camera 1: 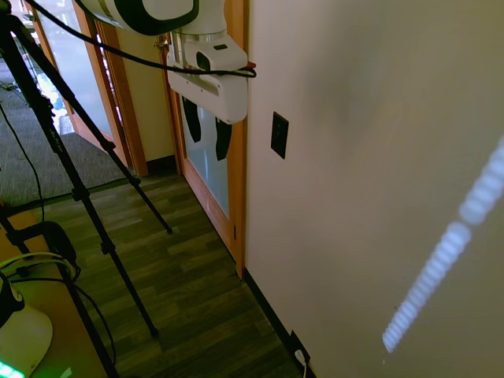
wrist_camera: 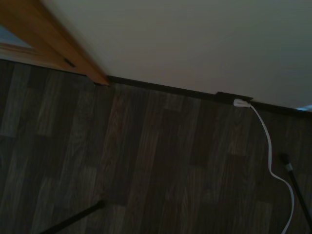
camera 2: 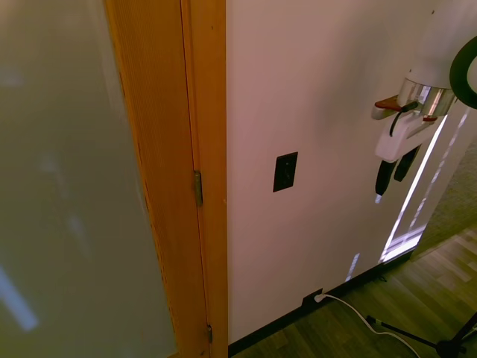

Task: Turn on the light

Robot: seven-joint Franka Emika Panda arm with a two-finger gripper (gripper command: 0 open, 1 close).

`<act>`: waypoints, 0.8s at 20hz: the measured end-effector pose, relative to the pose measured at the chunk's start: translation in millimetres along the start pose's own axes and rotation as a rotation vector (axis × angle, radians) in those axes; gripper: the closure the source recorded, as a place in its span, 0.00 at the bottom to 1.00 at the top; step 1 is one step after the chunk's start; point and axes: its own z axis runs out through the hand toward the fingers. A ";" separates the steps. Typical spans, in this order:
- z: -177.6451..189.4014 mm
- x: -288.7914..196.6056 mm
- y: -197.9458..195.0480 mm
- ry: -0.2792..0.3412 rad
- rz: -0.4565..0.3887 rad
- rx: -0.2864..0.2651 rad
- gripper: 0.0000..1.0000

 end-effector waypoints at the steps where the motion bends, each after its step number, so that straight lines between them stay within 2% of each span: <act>1: 0.6 0.0 0.0 -0.001 0.000 -0.001 0.00; 3: 1.0 -3.6 -4.4 0.005 0.004 0.003 0.00; 8: 12.8 -30.2 -65.9 0.093 0.073 0.100 0.00; 13: 55.2 1.7 -114.8 0.176 0.172 0.143 0.00; 16: 74.1 19.5 -134.1 0.270 0.234 0.176 0.00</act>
